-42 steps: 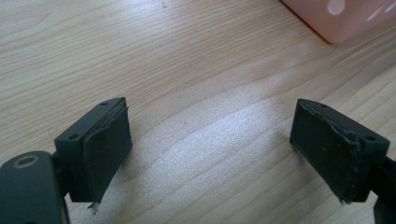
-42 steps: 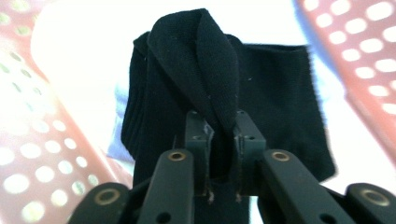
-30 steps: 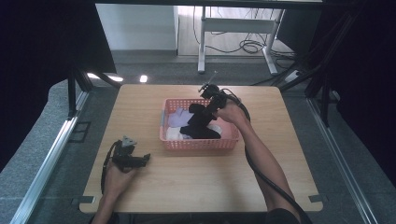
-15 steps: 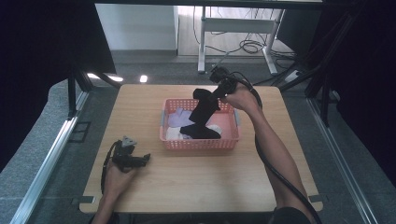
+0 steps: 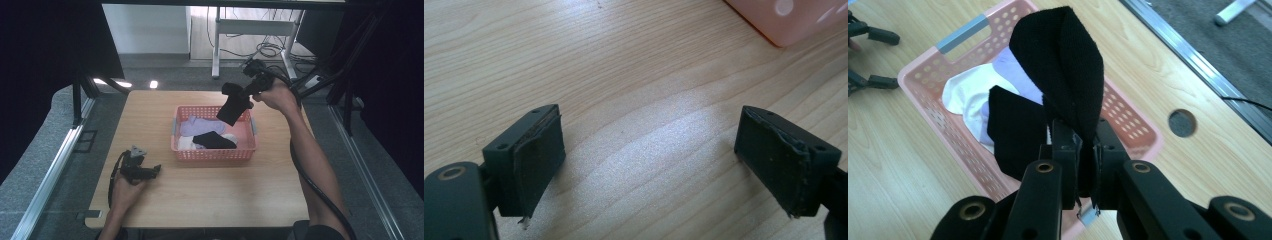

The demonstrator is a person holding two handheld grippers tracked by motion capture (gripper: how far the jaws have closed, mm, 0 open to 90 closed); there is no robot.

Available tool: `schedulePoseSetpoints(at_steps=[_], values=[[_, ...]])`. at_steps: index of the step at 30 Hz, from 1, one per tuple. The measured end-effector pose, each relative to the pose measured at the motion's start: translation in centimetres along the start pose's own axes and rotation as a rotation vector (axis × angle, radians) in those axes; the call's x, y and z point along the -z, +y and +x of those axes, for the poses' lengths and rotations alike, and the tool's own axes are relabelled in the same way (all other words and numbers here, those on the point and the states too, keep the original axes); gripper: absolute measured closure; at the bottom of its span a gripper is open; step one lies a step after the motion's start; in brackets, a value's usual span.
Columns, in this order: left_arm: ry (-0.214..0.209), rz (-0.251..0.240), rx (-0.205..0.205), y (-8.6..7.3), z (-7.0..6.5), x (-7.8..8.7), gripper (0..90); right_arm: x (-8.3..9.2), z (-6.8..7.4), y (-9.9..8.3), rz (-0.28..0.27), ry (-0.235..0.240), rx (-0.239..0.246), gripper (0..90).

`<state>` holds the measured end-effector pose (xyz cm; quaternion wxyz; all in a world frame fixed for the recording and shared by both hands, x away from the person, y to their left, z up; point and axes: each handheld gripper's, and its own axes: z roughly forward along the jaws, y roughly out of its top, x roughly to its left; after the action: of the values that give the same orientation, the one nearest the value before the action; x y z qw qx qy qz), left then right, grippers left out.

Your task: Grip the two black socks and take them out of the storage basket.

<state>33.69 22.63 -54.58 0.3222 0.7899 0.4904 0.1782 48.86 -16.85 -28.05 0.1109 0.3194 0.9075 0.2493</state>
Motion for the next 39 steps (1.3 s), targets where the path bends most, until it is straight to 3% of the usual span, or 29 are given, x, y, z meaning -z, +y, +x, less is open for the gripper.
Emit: schedulePoseSetpoints(at_steps=[13,23,31,39], values=[[0.001,0.000,-0.001,0.0,0.0,0.0,12.3,4.8,-3.2,-3.7,0.000,-0.076,-0.090,83.5],[0.001,0.000,-0.001,0.0,0.0,0.0,12.3,6.9,-5.7,-7.5,0.014,-0.134,-0.167,83.5],[0.002,-0.004,-0.001,0.0,0.0,0.0,12.3,7.0,-7.1,-10.7,0.038,-0.161,-0.226,83.4],[0.003,-0.007,-0.001,0.0,0.0,-0.1,12.3,4.9,-7.7,-13.9,0.096,-0.176,-0.260,83.3]])
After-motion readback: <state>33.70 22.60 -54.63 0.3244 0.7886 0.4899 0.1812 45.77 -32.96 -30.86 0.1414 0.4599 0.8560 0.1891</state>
